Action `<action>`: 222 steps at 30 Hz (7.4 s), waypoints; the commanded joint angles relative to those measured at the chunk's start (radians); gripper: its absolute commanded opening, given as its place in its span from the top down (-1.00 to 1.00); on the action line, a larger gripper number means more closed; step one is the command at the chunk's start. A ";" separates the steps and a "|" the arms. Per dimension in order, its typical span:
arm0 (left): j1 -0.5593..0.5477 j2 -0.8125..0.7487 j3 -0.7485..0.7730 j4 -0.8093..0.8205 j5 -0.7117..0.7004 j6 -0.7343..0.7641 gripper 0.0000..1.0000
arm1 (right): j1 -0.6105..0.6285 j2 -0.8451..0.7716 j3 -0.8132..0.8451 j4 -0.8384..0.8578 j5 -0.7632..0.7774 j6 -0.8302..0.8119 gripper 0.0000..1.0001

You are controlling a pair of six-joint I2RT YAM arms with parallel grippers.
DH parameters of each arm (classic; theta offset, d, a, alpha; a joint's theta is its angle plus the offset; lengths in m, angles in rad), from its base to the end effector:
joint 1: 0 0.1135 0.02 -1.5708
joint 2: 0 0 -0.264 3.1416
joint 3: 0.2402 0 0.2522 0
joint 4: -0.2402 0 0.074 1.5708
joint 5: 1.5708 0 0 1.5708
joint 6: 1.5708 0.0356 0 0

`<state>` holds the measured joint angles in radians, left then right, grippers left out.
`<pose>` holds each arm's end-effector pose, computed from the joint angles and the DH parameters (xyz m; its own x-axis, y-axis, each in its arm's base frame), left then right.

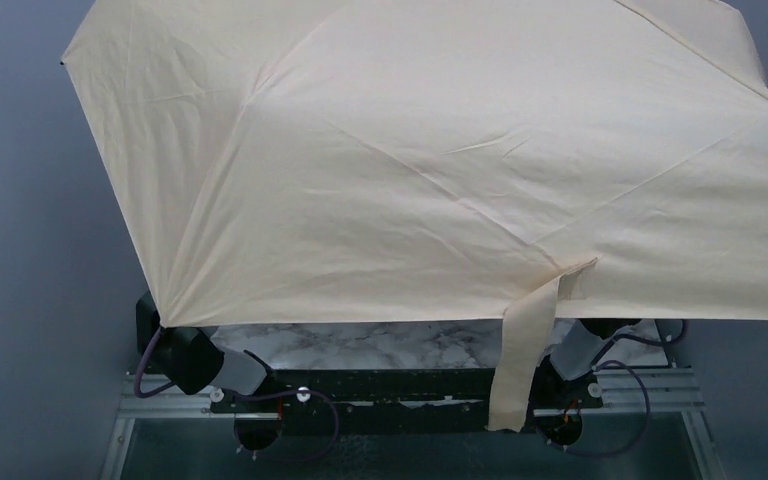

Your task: Put away the umbrella

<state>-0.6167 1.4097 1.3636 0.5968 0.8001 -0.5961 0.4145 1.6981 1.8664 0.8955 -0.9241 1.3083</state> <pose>0.2376 -0.1997 0.4744 -0.1529 -0.3710 -0.9160 0.9858 0.0078 -0.1677 0.2918 0.1594 0.5590 -0.3693 0.4733 -0.7998 -0.9278 -0.2374 0.2879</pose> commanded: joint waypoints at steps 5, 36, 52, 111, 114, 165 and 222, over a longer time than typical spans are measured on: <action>-0.011 -0.031 0.013 0.048 -0.008 0.008 1.00 | -0.004 -0.080 -0.037 -0.080 0.004 -0.123 0.99; -0.033 -0.048 0.283 -0.676 -0.655 0.305 1.00 | -0.004 -0.202 -0.266 -0.358 0.291 -0.598 -0.59; -0.048 -0.027 0.318 -0.782 -0.707 0.298 1.00 | 0.084 -0.144 -0.259 -0.242 0.602 -0.577 -0.60; -0.064 -0.011 0.300 -0.815 -0.706 0.354 1.00 | 0.084 0.142 0.243 -0.510 0.810 -0.513 0.98; -0.063 -0.012 0.298 -0.813 -0.712 0.350 1.00 | 0.085 0.140 0.233 -0.502 0.778 -0.523 0.99; -0.062 -0.335 -0.292 -0.380 -0.398 0.171 0.31 | 0.201 -0.118 -0.074 -0.349 0.717 -0.372 0.99; -0.061 -0.408 0.169 -0.439 -0.887 0.461 1.00 | 0.369 -0.017 -0.290 -0.698 0.554 -0.644 0.99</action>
<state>-0.6819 1.0771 1.4155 -0.2264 -0.0139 -0.1848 0.7300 1.6100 1.7023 0.4412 -0.2375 0.6743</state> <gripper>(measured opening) 0.080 0.283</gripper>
